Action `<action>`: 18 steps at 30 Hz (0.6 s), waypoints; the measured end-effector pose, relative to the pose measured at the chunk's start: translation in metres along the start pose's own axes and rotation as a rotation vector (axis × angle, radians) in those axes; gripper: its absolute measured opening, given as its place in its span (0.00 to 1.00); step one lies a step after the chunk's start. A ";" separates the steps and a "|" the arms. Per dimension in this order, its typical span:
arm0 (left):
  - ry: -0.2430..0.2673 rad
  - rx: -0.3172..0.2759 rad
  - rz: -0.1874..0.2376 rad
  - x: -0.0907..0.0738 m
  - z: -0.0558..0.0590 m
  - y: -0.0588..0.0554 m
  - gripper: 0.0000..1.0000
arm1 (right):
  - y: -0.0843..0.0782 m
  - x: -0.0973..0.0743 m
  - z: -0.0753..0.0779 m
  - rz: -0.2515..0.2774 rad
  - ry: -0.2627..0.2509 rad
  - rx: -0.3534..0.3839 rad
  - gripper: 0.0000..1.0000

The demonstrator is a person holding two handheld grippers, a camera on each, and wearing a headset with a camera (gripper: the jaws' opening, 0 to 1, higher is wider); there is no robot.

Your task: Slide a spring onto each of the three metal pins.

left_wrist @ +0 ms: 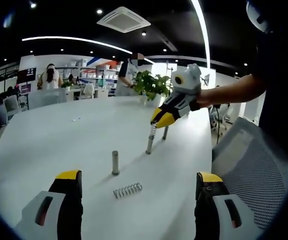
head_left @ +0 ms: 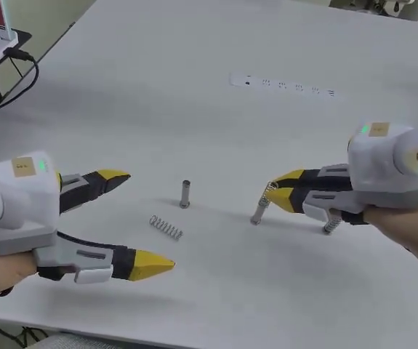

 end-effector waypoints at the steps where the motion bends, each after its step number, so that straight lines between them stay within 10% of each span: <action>1: 0.000 0.000 -0.002 0.000 0.000 0.000 0.91 | -0.001 0.001 0.000 -0.002 -0.002 -0.004 0.07; 18: -0.003 -0.008 -0.005 0.001 0.001 -0.004 0.91 | -0.011 0.011 0.001 -0.050 0.009 -0.027 0.07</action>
Point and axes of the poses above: the centre of the closed fingertips' face, and the gripper's own axes: x roughly forward along the fingers, z roughly to its right, y roughly out of its top, the point moved 8 cm from there along -x, roughly backward along the fingers, and after that the axes turned 7 degrees about -y, right-handed, at the moved point
